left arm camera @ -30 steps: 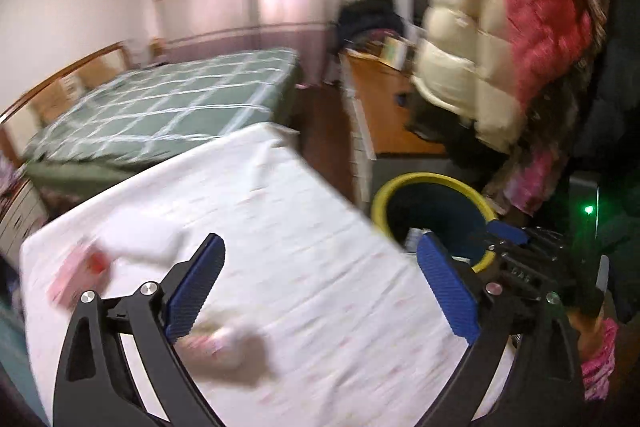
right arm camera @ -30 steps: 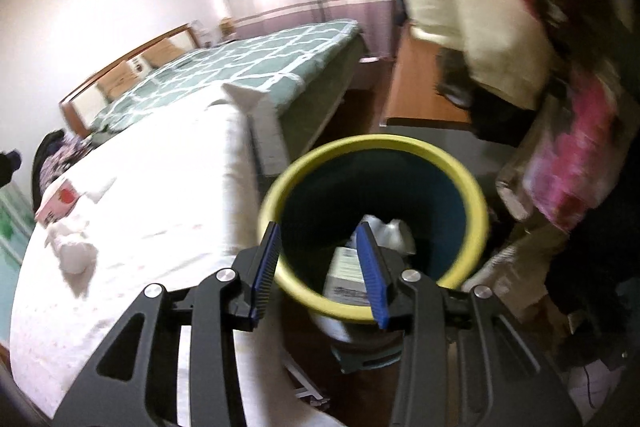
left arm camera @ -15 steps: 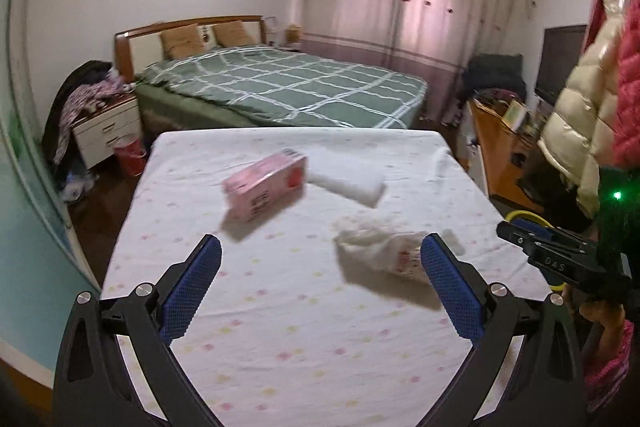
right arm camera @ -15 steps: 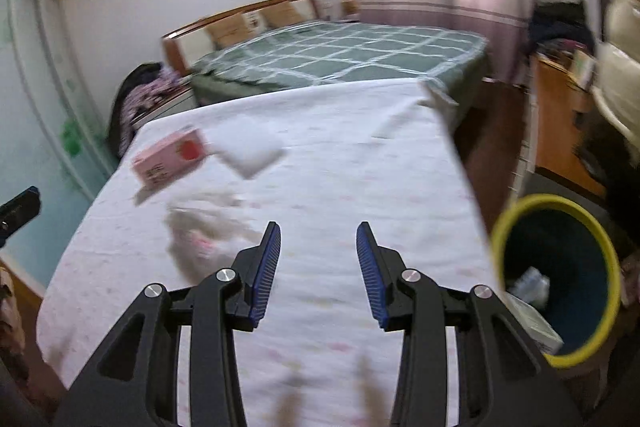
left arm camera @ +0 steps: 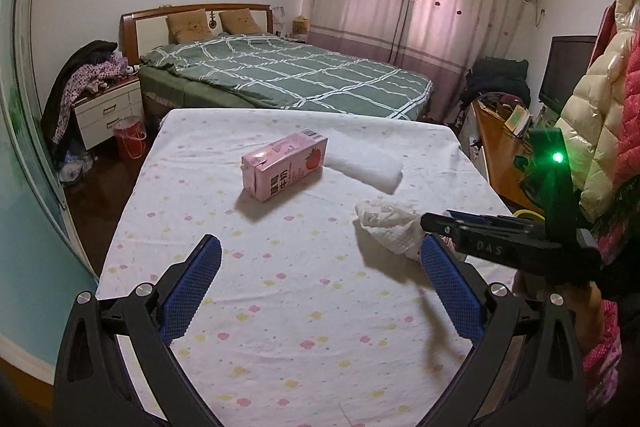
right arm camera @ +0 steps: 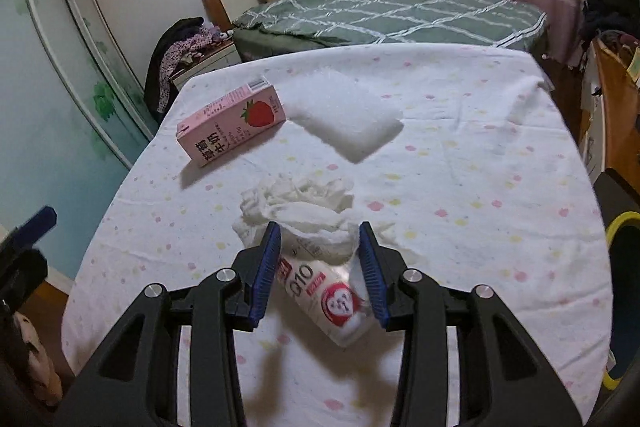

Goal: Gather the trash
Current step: 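Move the right tool back to the tissues and red-white packet, then grasp the white tissues with the right tool and lift them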

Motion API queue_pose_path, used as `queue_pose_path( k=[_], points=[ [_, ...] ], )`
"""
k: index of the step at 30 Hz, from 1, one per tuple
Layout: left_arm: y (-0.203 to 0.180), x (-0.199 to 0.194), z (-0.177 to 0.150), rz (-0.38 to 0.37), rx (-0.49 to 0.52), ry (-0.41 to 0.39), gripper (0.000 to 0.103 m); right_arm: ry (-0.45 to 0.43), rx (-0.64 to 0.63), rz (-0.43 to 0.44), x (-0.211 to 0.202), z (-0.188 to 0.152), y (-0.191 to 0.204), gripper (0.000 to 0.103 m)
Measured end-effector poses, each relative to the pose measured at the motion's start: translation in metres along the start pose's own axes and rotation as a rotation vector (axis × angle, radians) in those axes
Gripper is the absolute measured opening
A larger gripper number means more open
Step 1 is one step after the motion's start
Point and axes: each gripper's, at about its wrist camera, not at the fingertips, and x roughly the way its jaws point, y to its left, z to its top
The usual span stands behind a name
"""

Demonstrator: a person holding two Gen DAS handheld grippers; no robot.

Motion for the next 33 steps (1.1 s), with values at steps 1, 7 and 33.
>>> queue_pose_path(
  k=[1, 7, 33],
  points=[
    [0.001, 0.001, -0.001, -0.001, -0.003, 0.002, 0.098, 0.012, -0.001, 0.001, 0.004, 0.003, 0.002, 0.04],
    [0.0, 0.004, -0.006, -0.008, -0.006, 0.01, 0.098, 0.075, -0.093, -0.034, 0.028, 0.019, 0.026, 0.033],
    [-0.033, 0.021, -0.013, -0.088, 0.05, 0.06, 0.098, -0.199, -0.056, 0.01, -0.088, 0.045, 0.007, 0.005]
  ],
)
